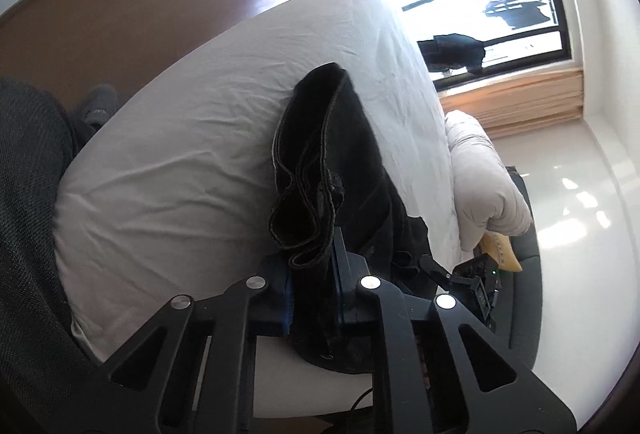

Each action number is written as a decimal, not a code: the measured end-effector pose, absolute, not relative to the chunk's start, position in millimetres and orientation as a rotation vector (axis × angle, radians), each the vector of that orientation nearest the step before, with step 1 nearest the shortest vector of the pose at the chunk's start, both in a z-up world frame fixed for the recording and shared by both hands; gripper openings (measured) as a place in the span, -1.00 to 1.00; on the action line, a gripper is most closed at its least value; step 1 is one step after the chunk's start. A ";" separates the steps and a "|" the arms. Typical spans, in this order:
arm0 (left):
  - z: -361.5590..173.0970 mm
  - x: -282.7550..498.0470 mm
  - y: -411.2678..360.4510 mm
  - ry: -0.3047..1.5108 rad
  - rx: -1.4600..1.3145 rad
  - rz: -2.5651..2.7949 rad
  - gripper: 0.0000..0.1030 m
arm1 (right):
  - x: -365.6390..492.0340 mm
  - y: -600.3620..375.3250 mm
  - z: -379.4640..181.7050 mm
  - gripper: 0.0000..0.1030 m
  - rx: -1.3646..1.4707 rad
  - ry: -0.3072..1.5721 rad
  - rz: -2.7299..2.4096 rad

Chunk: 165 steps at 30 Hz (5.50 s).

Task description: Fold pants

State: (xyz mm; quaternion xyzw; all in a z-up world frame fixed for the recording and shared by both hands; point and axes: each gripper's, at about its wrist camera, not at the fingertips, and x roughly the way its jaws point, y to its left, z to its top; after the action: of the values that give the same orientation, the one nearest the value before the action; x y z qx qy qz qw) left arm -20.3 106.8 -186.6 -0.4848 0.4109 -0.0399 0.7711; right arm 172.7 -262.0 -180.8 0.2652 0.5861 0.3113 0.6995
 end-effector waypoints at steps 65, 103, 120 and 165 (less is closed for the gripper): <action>-179.4 112.2 -413.0 1.107 0.096 -0.694 -0.68 | 176.4 -482.5 -195.4 -0.63 0.634 1.203 0.643; -187.5 168.2 -249.0 0.945 -0.091 -0.459 0.47 | 97.5 -469.6 -186.4 -0.20 0.687 1.173 0.591; -189.1 174.9 -214.2 1.101 -0.023 -0.241 0.55 | 123.5 -492.1 -175.3 0.42 0.610 1.164 0.452; -128.7 201.7 -181.2 1.038 -0.152 -0.316 -0.97 | 127.8 -388.0 -91.3 -0.68 0.073 0.986 0.356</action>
State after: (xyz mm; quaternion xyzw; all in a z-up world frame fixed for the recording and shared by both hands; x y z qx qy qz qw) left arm 201.7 -181.2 -128.7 -0.0723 0.4936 -0.1502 0.8536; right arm 127.8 -388.0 -91.3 0.0349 0.4706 0.1697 0.8652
